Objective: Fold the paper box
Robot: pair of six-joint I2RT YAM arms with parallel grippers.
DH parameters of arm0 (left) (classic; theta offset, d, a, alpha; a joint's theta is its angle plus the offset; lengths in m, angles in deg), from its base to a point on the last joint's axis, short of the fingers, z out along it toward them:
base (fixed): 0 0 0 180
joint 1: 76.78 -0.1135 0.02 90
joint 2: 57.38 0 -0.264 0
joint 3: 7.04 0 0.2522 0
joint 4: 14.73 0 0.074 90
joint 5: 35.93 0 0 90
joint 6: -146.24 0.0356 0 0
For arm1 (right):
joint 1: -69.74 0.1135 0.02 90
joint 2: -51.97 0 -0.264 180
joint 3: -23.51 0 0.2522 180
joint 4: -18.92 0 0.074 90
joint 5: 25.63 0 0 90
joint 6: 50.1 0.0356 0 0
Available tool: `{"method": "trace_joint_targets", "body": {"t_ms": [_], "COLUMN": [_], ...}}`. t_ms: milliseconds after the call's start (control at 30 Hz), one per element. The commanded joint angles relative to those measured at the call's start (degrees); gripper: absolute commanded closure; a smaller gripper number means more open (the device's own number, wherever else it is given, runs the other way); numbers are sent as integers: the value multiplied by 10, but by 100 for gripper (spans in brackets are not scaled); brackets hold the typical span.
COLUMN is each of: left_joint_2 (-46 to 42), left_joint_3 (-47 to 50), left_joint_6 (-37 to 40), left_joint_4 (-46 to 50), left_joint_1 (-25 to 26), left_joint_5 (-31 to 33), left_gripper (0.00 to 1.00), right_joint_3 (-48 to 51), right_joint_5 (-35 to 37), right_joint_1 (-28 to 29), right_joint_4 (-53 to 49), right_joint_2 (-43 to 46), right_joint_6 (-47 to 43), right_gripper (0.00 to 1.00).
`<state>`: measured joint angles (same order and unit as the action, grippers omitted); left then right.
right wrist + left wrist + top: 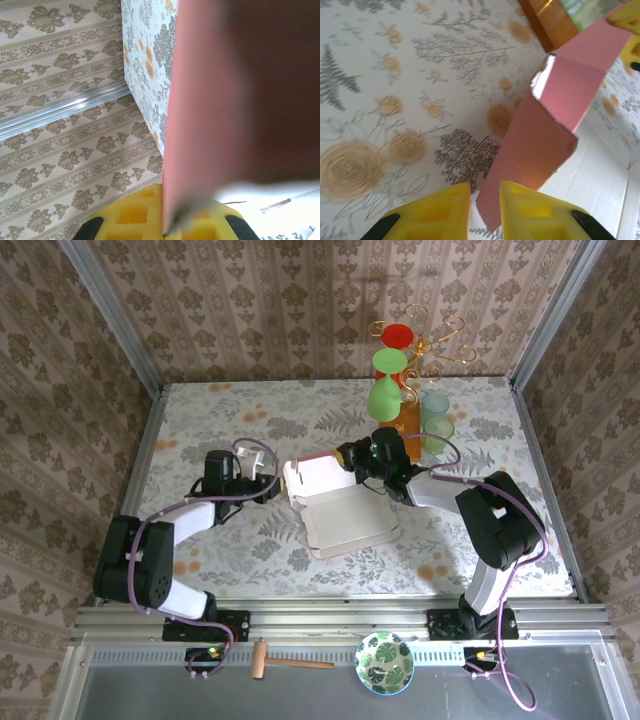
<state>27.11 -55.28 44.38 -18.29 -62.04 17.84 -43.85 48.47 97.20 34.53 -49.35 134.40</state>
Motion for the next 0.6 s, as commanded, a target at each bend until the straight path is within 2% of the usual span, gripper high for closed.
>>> {"method": "trace_joint_targets", "body": {"t_ms": [0, 567], "left_joint_2": [18, 47], "left_joint_3": [3, 2], "left_joint_6": [37, 25], "left_joint_4": [-60, -125], "left_joint_1": [19, 69], "left_joint_5": [-43, -13], "left_gripper": [77, 74], "right_joint_3": [6, 5], "right_joint_5": [-13, -38], "right_joint_1": [-4, -10], "right_joint_4": [-20, 27], "right_joint_2": [-3, -19], "right_joint_6": [-18, -15], "right_gripper": [100, 100]}}
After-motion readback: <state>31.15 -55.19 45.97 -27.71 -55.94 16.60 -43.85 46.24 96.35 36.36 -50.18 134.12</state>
